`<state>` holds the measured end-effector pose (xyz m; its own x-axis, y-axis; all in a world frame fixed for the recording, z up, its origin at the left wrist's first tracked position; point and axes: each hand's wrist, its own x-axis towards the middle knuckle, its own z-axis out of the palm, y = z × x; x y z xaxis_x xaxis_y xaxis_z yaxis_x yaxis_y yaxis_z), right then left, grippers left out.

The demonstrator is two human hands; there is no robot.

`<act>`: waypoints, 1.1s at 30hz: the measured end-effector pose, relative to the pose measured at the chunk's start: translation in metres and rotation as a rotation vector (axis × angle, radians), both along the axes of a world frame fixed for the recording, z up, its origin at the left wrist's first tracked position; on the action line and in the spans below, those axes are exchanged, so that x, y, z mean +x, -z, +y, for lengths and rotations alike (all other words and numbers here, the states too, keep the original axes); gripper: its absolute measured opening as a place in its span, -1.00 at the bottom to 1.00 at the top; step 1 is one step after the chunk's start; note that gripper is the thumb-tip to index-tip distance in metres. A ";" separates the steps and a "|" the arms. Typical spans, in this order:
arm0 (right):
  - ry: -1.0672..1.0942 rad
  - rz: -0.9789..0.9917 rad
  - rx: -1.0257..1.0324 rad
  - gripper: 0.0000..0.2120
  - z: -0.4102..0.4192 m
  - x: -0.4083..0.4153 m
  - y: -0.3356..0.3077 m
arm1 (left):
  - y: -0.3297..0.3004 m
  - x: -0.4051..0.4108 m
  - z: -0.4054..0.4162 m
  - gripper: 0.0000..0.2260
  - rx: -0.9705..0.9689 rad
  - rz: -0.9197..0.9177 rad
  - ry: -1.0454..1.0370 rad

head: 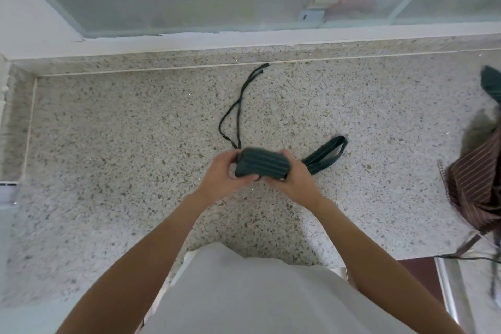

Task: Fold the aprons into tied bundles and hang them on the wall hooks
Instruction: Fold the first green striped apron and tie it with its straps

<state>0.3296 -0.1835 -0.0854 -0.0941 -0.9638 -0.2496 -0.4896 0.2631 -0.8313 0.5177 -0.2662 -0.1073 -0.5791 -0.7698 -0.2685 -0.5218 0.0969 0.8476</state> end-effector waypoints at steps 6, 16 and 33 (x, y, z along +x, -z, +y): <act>0.664 -0.462 0.021 -0.62 -0.008 -0.011 -0.053 | -0.044 -0.005 0.013 -0.82 -0.013 0.184 -0.254; 0.799 -0.521 0.055 -0.60 0.031 0.002 -0.058 | -0.041 0.021 0.038 -0.81 -0.385 -0.147 -0.001; -0.121 -0.444 -0.117 -0.59 0.063 -0.013 -0.098 | -0.120 0.001 -0.001 -0.83 -0.146 0.217 0.042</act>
<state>0.3164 -0.1204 0.0127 0.1115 -0.9853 -0.1298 -0.1015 0.1186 -0.9877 0.5187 -0.2672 0.0123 -0.6431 -0.7655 -0.0226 -0.3222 0.2437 0.9148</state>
